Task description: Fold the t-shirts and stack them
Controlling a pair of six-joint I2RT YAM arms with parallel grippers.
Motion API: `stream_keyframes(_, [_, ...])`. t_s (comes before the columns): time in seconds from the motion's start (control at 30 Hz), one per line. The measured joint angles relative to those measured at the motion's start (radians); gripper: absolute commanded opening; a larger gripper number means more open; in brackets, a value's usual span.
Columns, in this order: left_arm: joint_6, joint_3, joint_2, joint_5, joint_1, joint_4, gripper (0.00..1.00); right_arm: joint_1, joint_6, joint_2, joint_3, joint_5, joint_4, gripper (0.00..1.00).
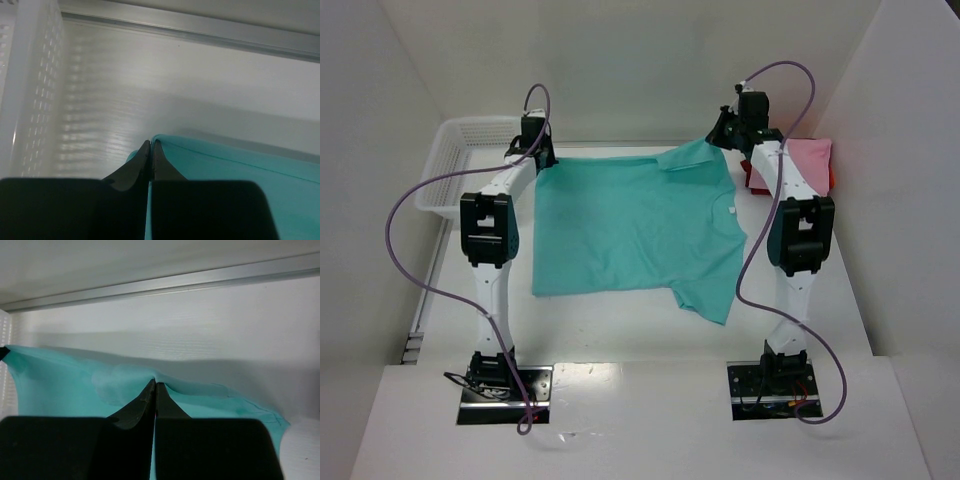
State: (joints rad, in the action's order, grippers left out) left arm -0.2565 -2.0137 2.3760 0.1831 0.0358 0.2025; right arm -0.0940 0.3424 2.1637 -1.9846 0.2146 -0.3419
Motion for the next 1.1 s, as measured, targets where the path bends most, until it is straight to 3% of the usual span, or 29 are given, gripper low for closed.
stream_keyframes(0.4, [0.032, -0.078, 0.039, -0.049, 0.0, 0.064, 0.0, 0.0, 0.029, -0.099, 0.3, -0.017, 0.034, 0.0])
stream_keyframes(0.8, [0.047, 0.223, -0.104, -0.049, 0.006, 0.061, 0.0, 0.047, 0.062, -0.274, 0.488, 0.011, 0.041, 0.0])
stream_keyframes(1.1, [0.045, 0.282, -0.182, -0.043, 0.015, 0.058, 0.0, 0.052, 0.082, -0.308, 0.598, 0.072, 0.048, 0.0])
